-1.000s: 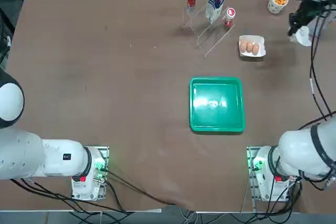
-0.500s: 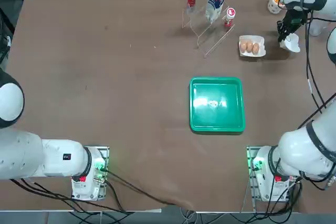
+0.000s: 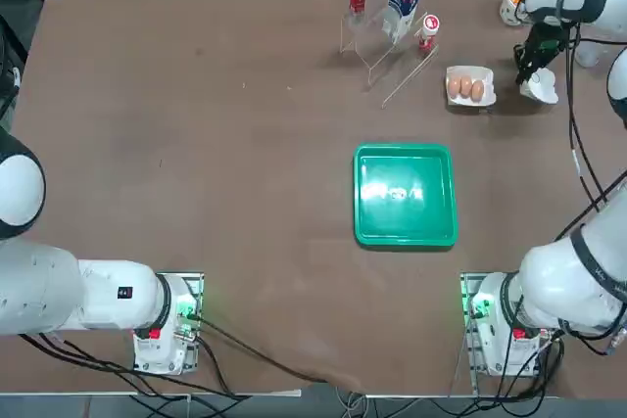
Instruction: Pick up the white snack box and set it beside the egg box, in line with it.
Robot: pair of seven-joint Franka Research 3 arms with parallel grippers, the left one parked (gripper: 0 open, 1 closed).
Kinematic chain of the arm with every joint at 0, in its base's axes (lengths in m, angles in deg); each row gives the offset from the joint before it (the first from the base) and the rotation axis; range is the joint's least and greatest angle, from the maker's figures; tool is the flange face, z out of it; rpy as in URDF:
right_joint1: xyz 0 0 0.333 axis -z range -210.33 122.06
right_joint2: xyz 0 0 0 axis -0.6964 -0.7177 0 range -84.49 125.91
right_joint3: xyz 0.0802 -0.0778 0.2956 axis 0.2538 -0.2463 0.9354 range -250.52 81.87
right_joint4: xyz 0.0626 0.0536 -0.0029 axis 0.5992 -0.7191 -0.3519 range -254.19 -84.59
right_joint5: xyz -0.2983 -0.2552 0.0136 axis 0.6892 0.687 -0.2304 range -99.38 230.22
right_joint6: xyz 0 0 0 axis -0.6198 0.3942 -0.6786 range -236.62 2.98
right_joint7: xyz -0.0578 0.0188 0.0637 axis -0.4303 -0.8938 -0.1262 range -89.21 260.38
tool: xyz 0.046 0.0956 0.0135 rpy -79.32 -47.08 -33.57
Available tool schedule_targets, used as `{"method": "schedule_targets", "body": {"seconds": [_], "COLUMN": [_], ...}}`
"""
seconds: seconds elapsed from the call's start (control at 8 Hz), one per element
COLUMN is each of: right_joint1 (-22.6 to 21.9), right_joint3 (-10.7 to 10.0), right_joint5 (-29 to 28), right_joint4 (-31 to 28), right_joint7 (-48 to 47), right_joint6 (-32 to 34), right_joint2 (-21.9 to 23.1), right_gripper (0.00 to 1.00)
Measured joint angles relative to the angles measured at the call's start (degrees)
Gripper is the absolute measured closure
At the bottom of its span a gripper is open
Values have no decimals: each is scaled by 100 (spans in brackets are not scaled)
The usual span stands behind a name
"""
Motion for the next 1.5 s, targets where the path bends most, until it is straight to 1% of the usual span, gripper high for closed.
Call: {"method": "schedule_targets", "body": {"seconds": [0.25,0.38,0.5,0.75,0.88,1.0,1.12,1.38,1.5], "right_joint1": [-4,-4,-5,-15,-23,-65,-166,-458,-625], "right_joint3": [0,0,0,4,6,12,22,51,112], "right_joint5": [1,3,3,-92,-366,-662,-814,-883,-895], "right_joint4": [-1,-1,9,105,182,285,448,864,1143], "right_joint7": [-12,-12,-12,-12,-11,-6,-7,-23,-24], "right_joint6": [-2,-3,-4,122,328,579,924,1660,1958], "right_joint2": [-104,-110,-107,61,286,575,893,1520,1784], "right_gripper": [96,93,85,52,31,14,0,0,0]}}
